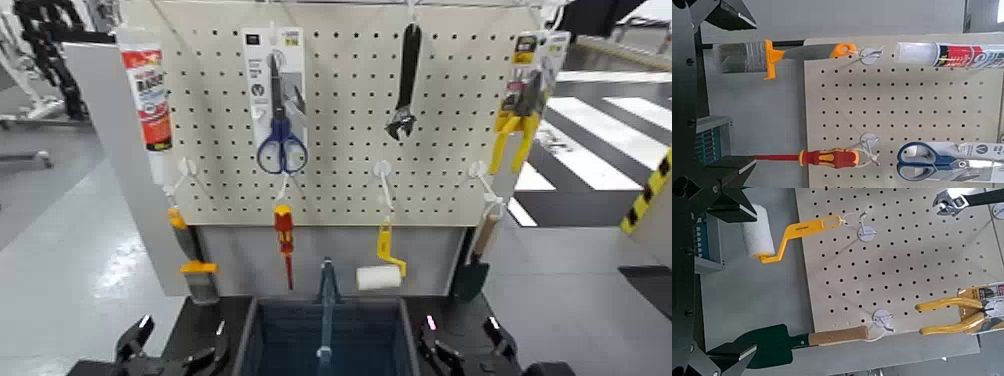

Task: Place the crate on the table.

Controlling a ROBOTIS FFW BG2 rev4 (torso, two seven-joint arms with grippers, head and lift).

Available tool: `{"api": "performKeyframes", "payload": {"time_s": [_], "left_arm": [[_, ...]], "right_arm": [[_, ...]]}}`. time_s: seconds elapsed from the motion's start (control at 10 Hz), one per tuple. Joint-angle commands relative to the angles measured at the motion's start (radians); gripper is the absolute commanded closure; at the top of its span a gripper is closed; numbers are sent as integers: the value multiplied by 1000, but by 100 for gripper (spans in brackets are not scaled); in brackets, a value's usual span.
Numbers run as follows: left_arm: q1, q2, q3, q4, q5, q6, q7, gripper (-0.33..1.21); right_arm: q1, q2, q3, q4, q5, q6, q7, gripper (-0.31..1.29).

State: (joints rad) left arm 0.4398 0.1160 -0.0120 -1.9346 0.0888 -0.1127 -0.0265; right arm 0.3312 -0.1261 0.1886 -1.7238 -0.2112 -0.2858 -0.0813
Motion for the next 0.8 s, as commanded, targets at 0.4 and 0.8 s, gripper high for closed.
{"api": "performKeyframes", "payload": {"time_s": [0.4, 0.8], "left_arm": [[8, 10, -25, 14, -4, -21, 31, 10], [7, 11, -26, 19, 0, -22, 34, 10]], "right_arm": [[-1, -4, 3, 1, 1, 1, 2, 14], [-1, -6, 2, 1, 1, 1, 0, 14]]}}
